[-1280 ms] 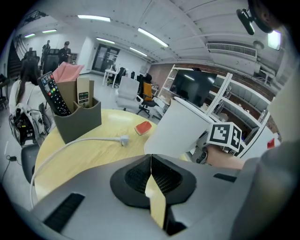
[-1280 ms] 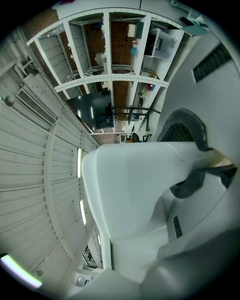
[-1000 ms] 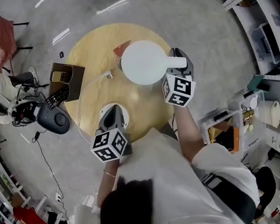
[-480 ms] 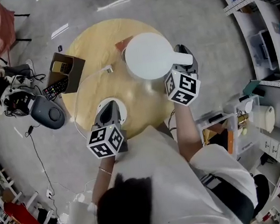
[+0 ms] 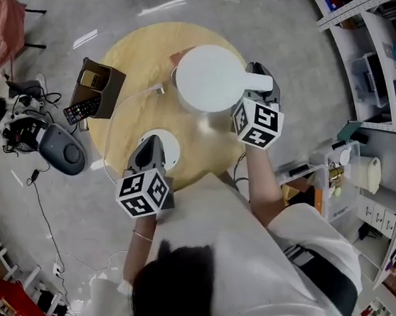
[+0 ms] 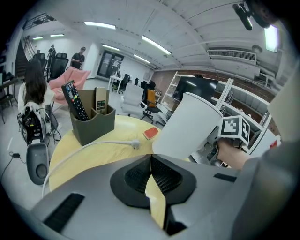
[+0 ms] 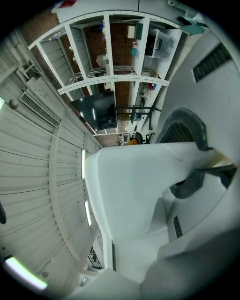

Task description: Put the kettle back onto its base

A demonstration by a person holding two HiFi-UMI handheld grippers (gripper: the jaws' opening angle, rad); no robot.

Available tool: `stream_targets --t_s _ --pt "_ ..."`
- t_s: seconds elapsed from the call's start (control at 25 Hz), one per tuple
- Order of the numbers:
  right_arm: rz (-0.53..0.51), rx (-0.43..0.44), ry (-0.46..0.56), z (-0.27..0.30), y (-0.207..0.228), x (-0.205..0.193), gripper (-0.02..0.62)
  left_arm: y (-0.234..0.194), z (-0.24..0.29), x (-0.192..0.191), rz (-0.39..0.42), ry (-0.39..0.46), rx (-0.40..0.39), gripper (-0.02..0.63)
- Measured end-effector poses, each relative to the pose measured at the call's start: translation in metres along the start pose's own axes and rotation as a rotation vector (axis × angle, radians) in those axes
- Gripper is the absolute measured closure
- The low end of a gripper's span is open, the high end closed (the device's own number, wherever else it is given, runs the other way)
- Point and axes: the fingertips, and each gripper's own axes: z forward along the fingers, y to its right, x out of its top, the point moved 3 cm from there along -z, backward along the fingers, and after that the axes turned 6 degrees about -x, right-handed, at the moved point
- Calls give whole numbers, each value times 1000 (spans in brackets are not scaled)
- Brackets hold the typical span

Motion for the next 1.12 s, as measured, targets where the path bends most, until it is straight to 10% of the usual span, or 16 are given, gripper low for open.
stream_targets --t_s 1.12 --pt "-80 262 3 -64 -135 7 545 -79 -94 -17 -113 143 145 580"
